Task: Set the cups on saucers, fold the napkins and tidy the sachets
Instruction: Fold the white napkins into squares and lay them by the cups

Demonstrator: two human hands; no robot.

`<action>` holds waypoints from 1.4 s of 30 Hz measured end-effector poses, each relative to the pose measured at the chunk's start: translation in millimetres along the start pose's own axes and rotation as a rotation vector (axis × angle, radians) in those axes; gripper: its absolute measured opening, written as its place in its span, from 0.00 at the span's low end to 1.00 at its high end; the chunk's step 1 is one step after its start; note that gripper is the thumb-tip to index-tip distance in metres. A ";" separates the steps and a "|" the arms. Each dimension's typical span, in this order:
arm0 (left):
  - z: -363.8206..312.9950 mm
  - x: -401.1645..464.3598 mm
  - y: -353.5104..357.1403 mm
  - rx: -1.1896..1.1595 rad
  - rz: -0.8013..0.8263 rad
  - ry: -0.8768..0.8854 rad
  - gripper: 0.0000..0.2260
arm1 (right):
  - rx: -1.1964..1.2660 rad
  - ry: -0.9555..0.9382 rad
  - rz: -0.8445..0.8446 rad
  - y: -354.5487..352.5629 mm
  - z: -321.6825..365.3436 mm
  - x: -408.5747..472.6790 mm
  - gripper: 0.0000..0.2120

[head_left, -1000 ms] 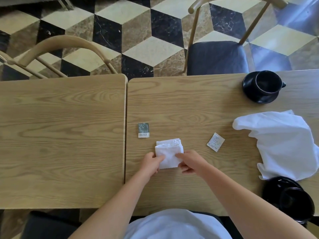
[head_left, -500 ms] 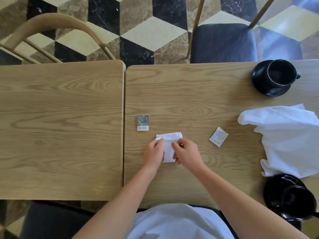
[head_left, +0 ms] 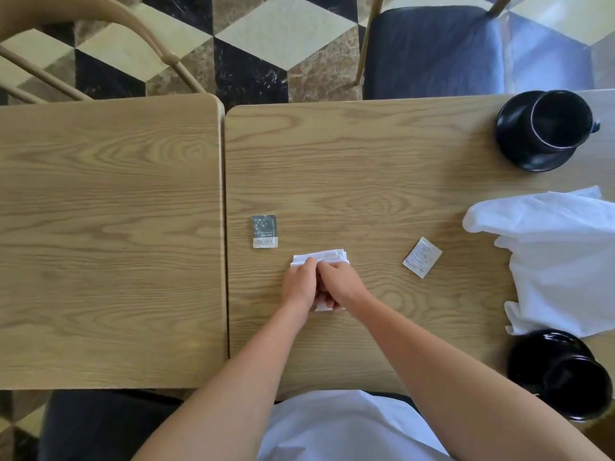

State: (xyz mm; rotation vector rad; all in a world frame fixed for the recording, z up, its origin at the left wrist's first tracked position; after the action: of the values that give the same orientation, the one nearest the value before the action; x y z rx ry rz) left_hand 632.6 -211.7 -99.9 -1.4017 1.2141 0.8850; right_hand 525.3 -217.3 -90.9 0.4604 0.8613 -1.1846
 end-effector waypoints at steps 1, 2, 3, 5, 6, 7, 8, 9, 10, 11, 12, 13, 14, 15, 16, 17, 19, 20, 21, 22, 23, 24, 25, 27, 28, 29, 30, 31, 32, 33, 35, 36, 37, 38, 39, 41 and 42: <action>-0.8 2.3 0.2 0.000 -0.014 -0.007 0.15 | 0.003 0.010 -0.006 -0.2 -1.0 2.3 0.19; -1.2 4.9 -0.4 0.000 -0.025 -0.021 0.15 | -0.002 0.022 -0.003 0.2 -1.5 4.2 0.20; -1.6 7.4 -1.0 0.006 -0.030 -0.035 0.16 | -0.008 0.032 0.004 1.2 -1.6 5.9 0.20; -1.3 12.0 -1.2 0.042 -0.028 -0.058 0.17 | -0.019 0.049 0.015 3.4 -2.9 8.4 0.19; -0.9 13.8 -0.5 0.059 -0.020 -0.071 0.18 | -0.032 0.058 0.010 3.5 -4.7 10.1 0.19; -0.8 15.2 0.2 0.066 -0.016 -0.083 0.19 | -0.044 0.067 -0.002 2.9 -6.6 11.8 0.19; -0.9 15.9 0.4 0.064 -0.017 -0.091 0.20 | -0.052 0.078 -0.018 2.2 -8.6 13.3 0.19; -1.0 16.2 0.5 0.058 -0.023 -0.095 0.21 | -0.062 0.085 -0.029 1.7 -9.8 14.2 0.19; -0.8 15.8 0.6 0.056 -0.030 -0.102 0.21 | -0.068 0.090 -0.033 1.8 -11.2 15.0 0.20; -0.8 14.6 0.3 0.057 -0.033 -0.108 0.21 | -0.076 0.092 -0.030 2.7 -11.7 15.3 0.20; -0.7 13.3 0.0 0.064 -0.026 -0.112 0.21 | -0.084 0.088 -0.022 3.7 -12.0 14.9 0.21; -0.2 11.3 -0.3 0.081 -0.006 -0.119 0.21 | -0.098 0.082 -0.014 4.6 -11.4 13.2 0.21; 0.1 8.6 -0.7 0.101 0.031 -0.133 0.21 | -0.109 0.071 -0.003 5.4 -10.5 11.5 0.22; -0.3 5.5 -1.1 0.112 0.083 -0.154 0.21 | -0.124 0.052 0.013 5.2 -7.8 10.2 0.22; -0.9 1.8 -1.9 0.114 0.148 -0.175 0.20 | -0.145 0.030 0.045 5.8 -4.1 9.2 0.21; -1.4 -3.1 -3.4 0.113 0.215 -0.191 0.20 | -0.194 0.000 0.091 5.1 1.3 7.8 0.21; 0.1 -13.7 -7.0 0.111 0.296 -0.210 0.21 | -0.470 -0.106 0.167 -5.0 16.1 8.4 0.20; 2.7 -17.8 -8.1 0.109 0.296 -0.213 0.21 | -0.648 -0.175 0.140 -15.9 27.3 10.3 0.18; 8.5 -22.9 -8.8 0.098 0.273 -0.211 0.19 | -0.787 -0.259 0.074 -28.0 41.3 10.9 0.14; 17.4 -28.2 -8.0 0.073 0.243 -0.214 0.16 | -0.872 -0.350 0.017 -38.8 56.1 10.5 0.08; 29.3 -33.8 -5.5 0.030 0.228 -0.236 0.13 | -0.930 -0.437 -0.010 -45.2 67.3 11.5 0.04; 43.3 -40.6 -1.2 -0.038 0.238 -0.277 0.09 | -0.997 -0.502 0.003 -46.7 75.0 12.4 0.10; 56.3 -47.5 4.0 -0.138 0.266 -0.333 0.08 | -1.076 -0.534 0.060 -44.7 76.8 14.1 0.17; 73.0 -52.6 11.5 -0.415 0.282 -0.420 0.08 | -1.184 -0.536 0.142 -37.1 75.0 14.8 0.26; 75.8 -51.2 13.0 -0.553 0.265 -0.443 0.09 | -1.200 -0.510 0.160 -33.8 70.7 14.8 0.29; 76.3 -50.7 14.4 -0.660 0.249 -0.463 0.09 | -1.196 -0.489 0.160 -31.6 63.8 15.8 0.29; 76.9 -50.5 16.1 -0.726 0.240 -0.481 0.09 | -1.180 -0.461 0.152 -30.2 56.3 16.4 0.28; 78.2 -49.9 18.0 -0.763 0.245 -0.489 0.08 | -1.147 -0.428 0.136 -30.1 49.3 15.6 0.26; 79.4 -49.9 19.4 -0.785 0.265 -0.486 0.07 | -1.101 -0.394 0.115 -30.1 42.8 13.5 0.23; 80.6 -49.3 19.8 -0.793 0.291 -0.471 0.06 | -1.045 -0.365 0.094 -29.6 38.2 9.2 0.20; 82.4 -50.1 15.3 -0.779 0.321 -0.427 0.06 | -0.932 -0.337 0.057 -29.4 33.0 -1.3 0.15; 82.6 -51.6 12.9 -0.757 0.336 -0.406 0.06 | -0.884 -0.320 0.045 -31.4 31.4 -6.8 0.12; 82.3 -54.5 11.7 -0.732 0.357 -0.386 0.07 | -0.820 -0.289 0.038 -34.6 29.5 -13.6 0.11; 81.1 -58.8 11.9 -0.704 0.377 -0.363 0.07 | -0.730 -0.249 0.031 -39.1 27.4 -21.4 0.10; 79.9 -63.8 13.2 -0.672 0.394 -0.337 0.07 | -0.620 -0.210 0.024 -44.1 25.5 -30.4 0.10; 78.2 -76.2 16.8 -0.613 0.422 -0.294 0.07 | -0.384 -0.185 -0.006 -55.2 22.8 -51.9 0.12; 75.5 -83.5 18.3 -0.588 0.441 -0.261 0.08 | -0.283 -0.196 -0.035 -61.5 22.8 -63.7 0.12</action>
State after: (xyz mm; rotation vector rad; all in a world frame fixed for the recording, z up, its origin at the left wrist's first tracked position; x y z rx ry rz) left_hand 603.6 -119.7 -39.1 -1.4171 1.1218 1.7859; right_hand 467.7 -215.7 -19.9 0.0977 0.8527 -1.0983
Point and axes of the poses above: each hand's wrist, its own x-axis towards the middle knuckle, its own y-axis out of the palm, z = x × y, the point moved 7 cm from there along x, towards the middle knuckle, and after that the axes turned 13 degrees about -y, right-handed, at the moved point
